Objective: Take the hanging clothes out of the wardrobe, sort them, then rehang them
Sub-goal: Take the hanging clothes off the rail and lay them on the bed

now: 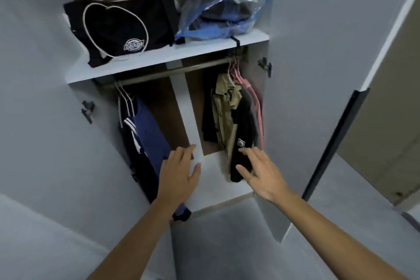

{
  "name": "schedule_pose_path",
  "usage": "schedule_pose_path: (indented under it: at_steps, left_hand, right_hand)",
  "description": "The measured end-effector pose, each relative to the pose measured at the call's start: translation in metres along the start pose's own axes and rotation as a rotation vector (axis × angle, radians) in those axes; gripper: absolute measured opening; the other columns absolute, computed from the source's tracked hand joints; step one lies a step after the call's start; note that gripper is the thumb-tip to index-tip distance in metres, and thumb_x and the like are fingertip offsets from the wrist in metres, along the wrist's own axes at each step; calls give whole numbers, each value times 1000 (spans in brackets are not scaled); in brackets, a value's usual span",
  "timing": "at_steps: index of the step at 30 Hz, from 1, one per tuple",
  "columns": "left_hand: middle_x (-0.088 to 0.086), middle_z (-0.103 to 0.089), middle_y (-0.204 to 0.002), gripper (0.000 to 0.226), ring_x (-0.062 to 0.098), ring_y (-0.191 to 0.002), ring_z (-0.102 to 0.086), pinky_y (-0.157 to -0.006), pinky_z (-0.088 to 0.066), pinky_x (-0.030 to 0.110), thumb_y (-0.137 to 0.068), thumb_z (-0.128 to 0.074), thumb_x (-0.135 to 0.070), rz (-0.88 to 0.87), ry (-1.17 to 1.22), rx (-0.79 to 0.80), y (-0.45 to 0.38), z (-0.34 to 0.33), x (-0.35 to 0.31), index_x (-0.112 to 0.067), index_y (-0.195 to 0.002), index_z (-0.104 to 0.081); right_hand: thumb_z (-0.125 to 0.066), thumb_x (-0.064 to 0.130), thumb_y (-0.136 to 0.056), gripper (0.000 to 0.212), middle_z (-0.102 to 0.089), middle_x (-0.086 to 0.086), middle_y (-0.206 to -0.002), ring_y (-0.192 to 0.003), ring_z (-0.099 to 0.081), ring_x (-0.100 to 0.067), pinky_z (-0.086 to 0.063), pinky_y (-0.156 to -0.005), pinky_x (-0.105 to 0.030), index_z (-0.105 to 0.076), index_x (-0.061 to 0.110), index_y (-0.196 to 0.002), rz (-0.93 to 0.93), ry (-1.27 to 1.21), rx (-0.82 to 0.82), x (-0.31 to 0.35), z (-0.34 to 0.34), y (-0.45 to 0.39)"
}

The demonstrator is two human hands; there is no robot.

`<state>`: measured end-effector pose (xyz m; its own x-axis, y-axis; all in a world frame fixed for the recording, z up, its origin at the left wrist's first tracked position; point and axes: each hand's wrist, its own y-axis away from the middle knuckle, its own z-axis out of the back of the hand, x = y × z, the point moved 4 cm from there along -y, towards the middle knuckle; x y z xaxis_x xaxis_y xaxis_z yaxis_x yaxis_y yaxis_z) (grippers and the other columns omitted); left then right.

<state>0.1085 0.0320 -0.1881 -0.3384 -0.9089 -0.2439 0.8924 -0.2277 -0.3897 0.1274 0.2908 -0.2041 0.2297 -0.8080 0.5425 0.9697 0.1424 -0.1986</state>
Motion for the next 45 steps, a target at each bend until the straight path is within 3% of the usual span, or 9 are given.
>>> schedule_pose_path:
  at_steps: [5, 12, 15, 20, 26, 34, 37, 41, 45]
  left_hand:
    - [0, -60, -120, 53, 23, -104, -58, -76, -52, 44, -102, -47, -44, 173, -29, -45, -13, 0, 38, -19, -147, -51]
    - [-4, -56, -119, 57, 18, -104, -56, -81, -50, 38, -103, -36, -50, 380, -60, -59, -22, 8, 84, -22, -151, -47]
    - [-5, -56, -120, 58, 18, -107, -56, -84, -51, 42, -102, -33, -52, 439, -57, -56, -28, 6, 111, -24, -151, -45]
    - [-3, -57, -118, 56, 20, -104, -57, -83, -54, 46, -102, -36, -51, 482, -43, -93, -59, 0, 165, -23, -150, -46]
    - [1, -57, -124, 53, 22, -112, -54, -85, -54, 43, -104, -42, -46, 557, -29, -107, -99, -6, 211, -19, -150, -46]
    - [1, -53, -125, 49, 21, -115, -52, -86, -53, 39, -106, -50, -40, 704, 83, -68, -134, -46, 246, -17, -149, -44]
    - [2, -52, -120, 39, 26, -111, -55, -84, -54, 43, -105, -52, -39, 764, 60, -101, -149, -54, 272, -18, -137, -49]
    - [9, -50, -133, 41, 31, -122, -50, -83, -51, 43, -105, -53, -38, 833, -37, -140, -178, -70, 297, -14, -138, -51]
    - [9, -48, -125, 36, 30, -117, -49, -76, -51, 43, -104, -55, -37, 834, -145, -225, -194, -84, 309, -10, -128, -56]
  right_hand:
    - [-47, 50, -107, 51, -51, 5, -132, -124, -45, -15, -41, -95, -31, -45, 22, -150, 204, -41, 98, 12, -16, -79]
    - [-33, 65, -102, 63, -51, 8, -132, -117, -47, -11, -46, -91, -33, -43, 25, -151, 360, -131, 233, 45, -68, -176]
    - [-45, 52, -107, 53, -52, 6, -135, -119, -46, -10, -45, -94, -31, -44, 23, -151, 403, -167, 251, 61, -91, -207]
    - [-47, 49, -108, 53, -50, 3, -141, -127, -45, -15, -48, -100, -39, -42, 23, -153, 443, -126, 305, 82, -128, -269]
    - [-45, 51, -108, 53, -49, 1, -142, -124, -46, -18, -50, -95, -41, -42, 22, -152, 493, -95, 347, 108, -160, -338]
    - [-48, 45, -109, 51, -45, -4, -150, -130, -43, -25, -44, -101, -40, -43, 19, -152, 572, -113, 393, 144, -218, -425]
    - [-48, 42, -109, 51, -44, -6, -154, -134, -44, -30, -44, -107, -47, -42, 17, -153, 614, -107, 402, 156, -241, -463]
    - [-52, 36, -108, 53, -41, -7, -156, -137, -41, -33, -43, -108, -47, -39, 17, -155, 637, -69, 388, 168, -275, -516]
    - [-57, 33, -105, 59, -39, -8, -161, -143, -37, -34, -41, -112, -48, -35, 18, -159, 660, -96, 356, 181, -306, -557]
